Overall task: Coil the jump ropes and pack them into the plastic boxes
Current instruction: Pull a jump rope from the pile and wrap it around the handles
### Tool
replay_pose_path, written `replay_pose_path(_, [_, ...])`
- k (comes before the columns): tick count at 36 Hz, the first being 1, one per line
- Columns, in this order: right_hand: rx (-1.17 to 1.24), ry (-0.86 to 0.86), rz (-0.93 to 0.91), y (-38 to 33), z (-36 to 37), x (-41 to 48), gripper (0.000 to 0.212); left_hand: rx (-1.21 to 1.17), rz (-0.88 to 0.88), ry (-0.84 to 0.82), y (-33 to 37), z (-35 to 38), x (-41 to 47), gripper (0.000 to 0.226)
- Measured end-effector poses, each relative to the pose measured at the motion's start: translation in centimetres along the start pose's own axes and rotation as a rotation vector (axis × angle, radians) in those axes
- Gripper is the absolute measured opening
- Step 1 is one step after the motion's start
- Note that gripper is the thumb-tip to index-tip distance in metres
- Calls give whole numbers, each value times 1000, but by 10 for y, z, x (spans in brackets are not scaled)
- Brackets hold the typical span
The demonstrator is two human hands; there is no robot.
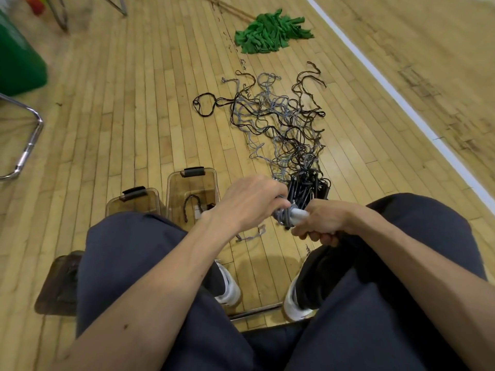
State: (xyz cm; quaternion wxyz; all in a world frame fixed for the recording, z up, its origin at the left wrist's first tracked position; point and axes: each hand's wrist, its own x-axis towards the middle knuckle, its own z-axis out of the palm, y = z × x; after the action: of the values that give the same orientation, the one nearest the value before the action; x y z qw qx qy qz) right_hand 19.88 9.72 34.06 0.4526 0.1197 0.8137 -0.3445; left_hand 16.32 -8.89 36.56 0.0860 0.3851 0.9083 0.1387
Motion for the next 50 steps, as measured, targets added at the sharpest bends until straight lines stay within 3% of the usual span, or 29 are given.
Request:
replay_pose_path(8, [-54,-122,-56,1,1,-9,22,-223,-22,43,-7,4,4,26])
replay_pose_path(18, [128,-397,-285,-1,-1,-31,22,-687,-187,2,-12,-8,8,20])
replay_pose_path(25, [196,-390,-333,-1,-3,-36,20,-832,-194,-2,-7,-12,9,41])
replay_pose_path(33, [287,-450,-453,2,-6,-44,15,-1039,-254,-162,-7,-17,11,16])
replay_pose_path(41, [529,-443,-554,1,-9,-44,10,-1076,-290,-117,-5,-10,15,13])
replay_pose_path(45, [649,-457,-591,-1,-9,-40,28,-1054,-376,-51,-15,-1,12,23])
replay_pose_path(47, [684,-426,-598,-1,-9,-38,32,-996,-362,-45,-11,-1,12,21])
replay_pose_path(50, [677,-305,-613,-5,-6,-39,21,-996,-356,-4,-4,-4,15,26])
